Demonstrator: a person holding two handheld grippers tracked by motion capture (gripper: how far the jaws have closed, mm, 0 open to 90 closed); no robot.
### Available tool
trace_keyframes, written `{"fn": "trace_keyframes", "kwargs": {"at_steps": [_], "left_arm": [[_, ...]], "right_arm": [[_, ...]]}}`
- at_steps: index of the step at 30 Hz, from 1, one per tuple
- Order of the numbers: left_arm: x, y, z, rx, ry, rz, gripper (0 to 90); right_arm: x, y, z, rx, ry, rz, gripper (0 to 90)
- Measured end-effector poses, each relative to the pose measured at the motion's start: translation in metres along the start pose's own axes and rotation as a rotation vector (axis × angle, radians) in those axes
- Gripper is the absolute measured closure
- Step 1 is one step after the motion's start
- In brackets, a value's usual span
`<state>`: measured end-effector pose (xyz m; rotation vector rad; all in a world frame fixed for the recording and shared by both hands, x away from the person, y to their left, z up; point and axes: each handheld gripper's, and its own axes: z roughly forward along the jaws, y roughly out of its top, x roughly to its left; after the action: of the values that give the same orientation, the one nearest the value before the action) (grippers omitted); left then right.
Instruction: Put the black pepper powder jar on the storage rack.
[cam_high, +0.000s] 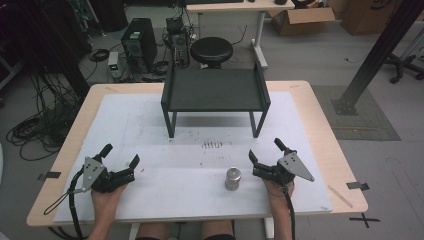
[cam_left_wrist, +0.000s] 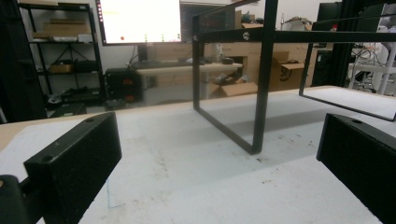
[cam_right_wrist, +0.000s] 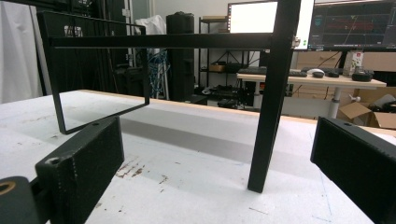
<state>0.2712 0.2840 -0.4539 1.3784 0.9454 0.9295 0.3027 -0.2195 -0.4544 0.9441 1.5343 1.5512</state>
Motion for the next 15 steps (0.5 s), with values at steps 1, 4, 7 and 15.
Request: {"fn": "trace_keyframes", "kwargs": {"at_steps": [1,4,7,15], "left_arm": [[0.0000,0.0000,0.0000,0.000,0.000,0.000,0.2],[0.0000,-0.0002,-0.0006,-0.007,0.002,-0.002,0.3],[0.0000,-0.0002,-0.0004,-0.006,0.003,-0.002,0.3],[0.0001,-0.0001,-0.0003,-0.005,0.002,-0.003,0.3]], "right_arm": [[0.0000,-0.0001,-0.0001,-0.001,0.000,-0.001,2.2],[-0.0002,0.0000,0.0001,-0.003,0.001,-0.002,2.2],[-0.0006,0.0000,0.0002,0.000,0.003,0.003,2.0],[-0.0005,0.0000,0.0003,0.001,0.005,0.003,1.9]]}}
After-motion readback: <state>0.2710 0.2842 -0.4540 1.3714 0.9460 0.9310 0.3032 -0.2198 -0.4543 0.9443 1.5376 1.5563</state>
